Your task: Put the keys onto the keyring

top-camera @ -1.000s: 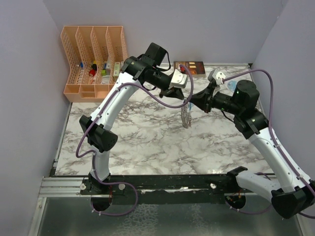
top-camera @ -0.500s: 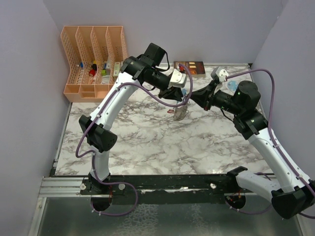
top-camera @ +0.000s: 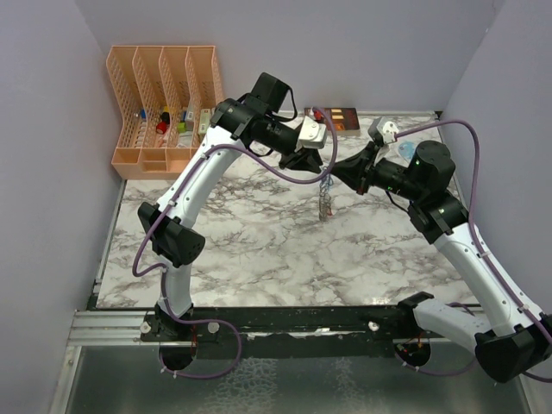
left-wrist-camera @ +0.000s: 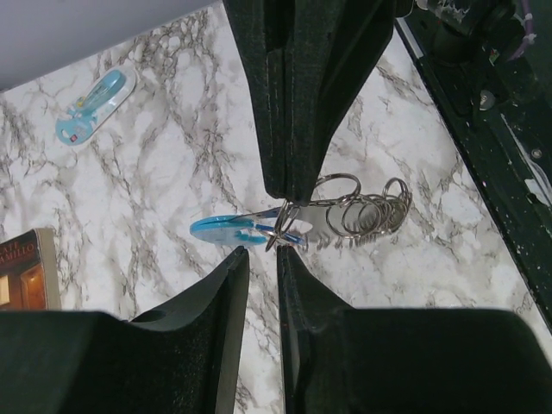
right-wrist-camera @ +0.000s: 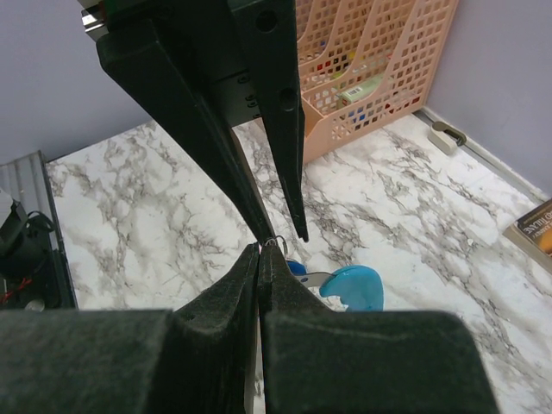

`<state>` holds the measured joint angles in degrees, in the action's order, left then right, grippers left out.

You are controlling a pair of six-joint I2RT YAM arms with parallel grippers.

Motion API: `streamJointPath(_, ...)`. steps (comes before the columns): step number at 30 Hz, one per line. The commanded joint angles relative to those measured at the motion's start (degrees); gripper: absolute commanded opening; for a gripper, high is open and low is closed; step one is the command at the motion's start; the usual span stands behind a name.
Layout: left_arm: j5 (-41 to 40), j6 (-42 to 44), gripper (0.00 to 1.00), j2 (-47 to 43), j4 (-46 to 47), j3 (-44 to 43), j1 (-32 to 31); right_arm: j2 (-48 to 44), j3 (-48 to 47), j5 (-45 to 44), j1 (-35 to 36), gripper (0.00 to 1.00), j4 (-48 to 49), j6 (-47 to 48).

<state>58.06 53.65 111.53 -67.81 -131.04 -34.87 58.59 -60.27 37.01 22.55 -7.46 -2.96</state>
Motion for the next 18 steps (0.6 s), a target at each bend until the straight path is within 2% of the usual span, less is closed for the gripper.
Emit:
streamJointPath(1,0.69,-2.13,0.23,-1.58,2.61,-0.53,0.16,-0.44,-2.02,2.23,0.31,0.01,1.14,-0.84)
streamJointPath(10,3.92,-1.9,0.25,-1.31,1.9,-1.04,0.16,-0.12,-2.04,2.41,0.3,0.01,0.87,-0.89)
streamJointPath(18,4.87,2.29,0.25,-1.97,-2.64,-0.53,0.16,0.29,-2.22,1.49,0.28,0.01,0.78,-0.47)
